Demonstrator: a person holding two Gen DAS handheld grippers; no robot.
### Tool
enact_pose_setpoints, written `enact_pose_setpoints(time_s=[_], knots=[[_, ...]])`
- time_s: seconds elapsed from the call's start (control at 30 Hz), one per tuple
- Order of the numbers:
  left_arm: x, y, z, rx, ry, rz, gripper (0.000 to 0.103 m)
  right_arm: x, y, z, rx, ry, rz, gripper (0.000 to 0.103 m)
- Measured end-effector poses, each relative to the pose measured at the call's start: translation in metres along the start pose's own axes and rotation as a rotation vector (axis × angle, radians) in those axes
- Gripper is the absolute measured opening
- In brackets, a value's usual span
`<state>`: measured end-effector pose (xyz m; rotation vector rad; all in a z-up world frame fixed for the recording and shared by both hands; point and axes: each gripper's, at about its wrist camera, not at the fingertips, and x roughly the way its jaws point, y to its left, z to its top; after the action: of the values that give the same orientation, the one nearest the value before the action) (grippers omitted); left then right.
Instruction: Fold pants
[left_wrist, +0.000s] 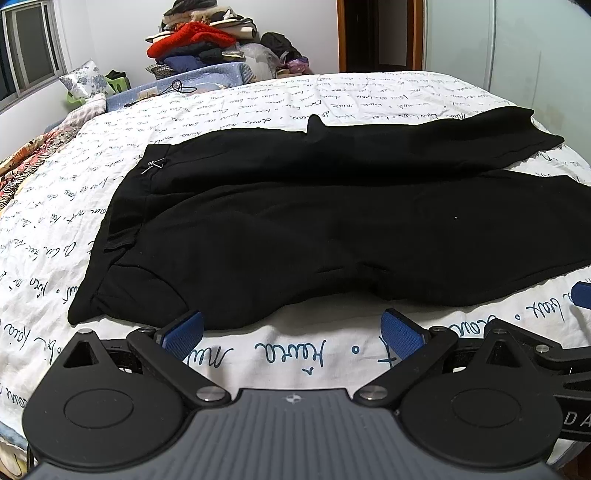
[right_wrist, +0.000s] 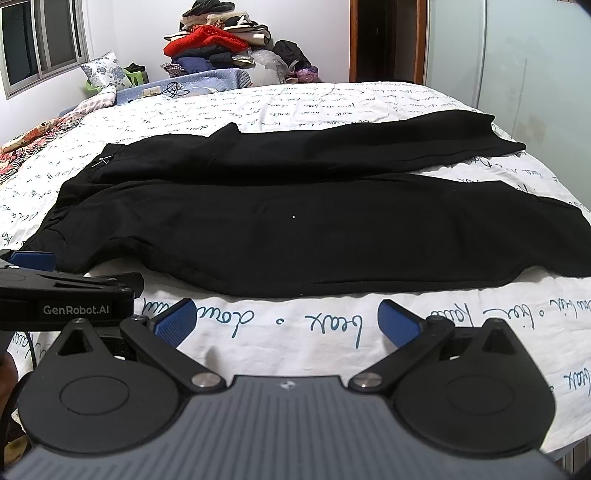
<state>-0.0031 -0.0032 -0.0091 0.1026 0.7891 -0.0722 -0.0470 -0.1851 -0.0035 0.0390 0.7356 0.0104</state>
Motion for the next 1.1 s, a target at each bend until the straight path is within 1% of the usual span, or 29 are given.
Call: enact_pose_setpoints(time_s=[0.13,0.23,0.27,0.4,0.47,0.5,0.6,0.67,0.73,0.77,0.83,0.87,0.93,1.03,1.1], knots=[[-0.001,0.001,0.0,-0.012,0.002,-0.013,0.103,0.0,0.001,-0.001,0.002,-0.003,0.005,0.103],[-0.002,0.004,0.001,-0.015,-0.01,-0.009,0.103,0.0,0.003,-0.001,-0.003,-0.007,0.012,0.103],[-0.004,0.006,0.003,-0.046,-0.011,-0.036,0.103,0.001,0.003,0.001,-0.011,-0.009,0.019,0.103],[-0.006,0.022,0.013,-0.05,-0.031,-0.026,0.103,0.002,0.006,0.016,-0.081,-0.037,0.06,0.103],[-0.005,0.037,0.023,-0.062,-0.035,-0.039,0.103,0.002,0.007,0.028,-0.128,-0.08,0.107,0.103],[-0.004,0.045,0.029,-0.068,-0.041,-0.032,0.103,0.003,0.008,0.035,-0.162,-0.11,0.134,0.103],[-0.003,0.072,0.047,-0.062,-0.108,0.042,0.103,0.009,0.013,0.055,-0.299,-0.214,0.172,0.103],[0.002,0.093,0.061,-0.048,-0.149,0.085,0.103,0.017,0.018,0.069,-0.405,-0.275,0.155,0.103],[0.01,0.118,0.076,-0.066,-0.174,0.07,0.103,0.029,0.025,0.084,-0.489,-0.307,0.105,0.103],[0.018,0.128,0.081,-0.078,-0.159,0.058,0.103,0.038,0.028,0.092,-0.528,-0.314,0.079,0.103],[0.04,0.149,0.092,-0.103,-0.113,0.042,0.103,0.052,0.032,0.11,-0.563,-0.309,0.053,0.103],[0.048,0.16,0.1,-0.109,-0.115,0.039,0.103,0.06,0.031,0.119,-0.562,-0.301,0.061,0.103],[0.073,0.175,0.108,-0.12,-0.074,0.026,0.103,0.075,0.027,0.137,-0.552,-0.276,0.103,0.103],[0.102,0.198,0.125,-0.137,-0.082,0.006,0.103,0.1,0.019,0.162,-0.541,-0.238,0.202,0.103],[0.124,0.209,0.135,-0.131,-0.078,-0.019,0.103,0.121,0.015,0.178,-0.547,-0.205,0.243,0.103]])
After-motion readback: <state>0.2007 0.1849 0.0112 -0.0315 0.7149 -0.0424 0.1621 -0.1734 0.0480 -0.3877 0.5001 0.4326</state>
